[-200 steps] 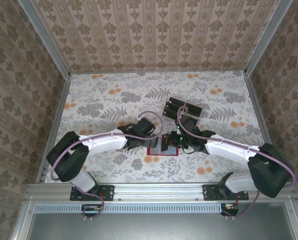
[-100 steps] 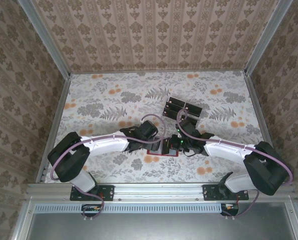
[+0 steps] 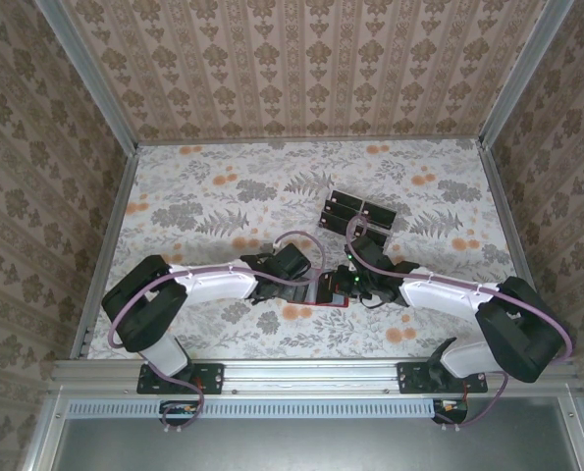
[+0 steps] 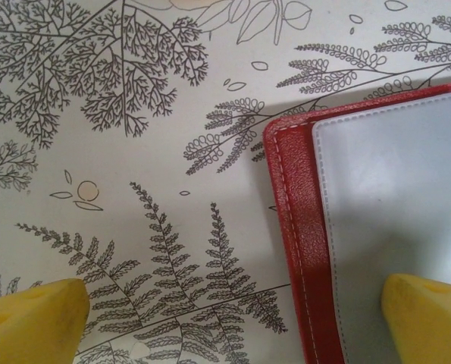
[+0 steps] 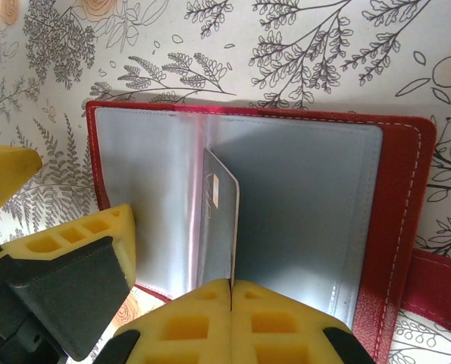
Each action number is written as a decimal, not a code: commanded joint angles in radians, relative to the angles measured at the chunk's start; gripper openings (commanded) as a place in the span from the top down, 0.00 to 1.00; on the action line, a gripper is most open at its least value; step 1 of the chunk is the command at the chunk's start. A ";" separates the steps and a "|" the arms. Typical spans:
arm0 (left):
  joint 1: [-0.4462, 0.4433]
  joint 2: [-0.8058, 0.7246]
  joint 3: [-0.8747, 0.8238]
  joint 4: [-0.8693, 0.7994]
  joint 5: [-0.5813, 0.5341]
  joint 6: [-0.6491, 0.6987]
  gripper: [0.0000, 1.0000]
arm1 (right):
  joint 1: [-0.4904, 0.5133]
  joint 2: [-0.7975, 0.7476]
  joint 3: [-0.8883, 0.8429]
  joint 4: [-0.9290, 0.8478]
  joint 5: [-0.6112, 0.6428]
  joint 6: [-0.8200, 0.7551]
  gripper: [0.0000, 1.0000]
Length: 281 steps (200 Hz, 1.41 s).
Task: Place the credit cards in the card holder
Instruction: Insert the credit card into the card slot.
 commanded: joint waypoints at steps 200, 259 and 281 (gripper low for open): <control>0.040 -0.138 -0.007 -0.098 -0.011 -0.048 0.00 | -0.063 -0.028 0.071 0.033 -0.170 -0.068 1.00; 0.058 -0.141 -0.032 -0.055 0.005 -0.025 0.00 | -0.065 -0.017 0.048 0.107 -0.182 -0.046 1.00; 0.058 -0.139 -0.047 -0.025 0.022 -0.019 0.00 | -0.066 -0.001 0.031 0.143 -0.187 -0.046 1.00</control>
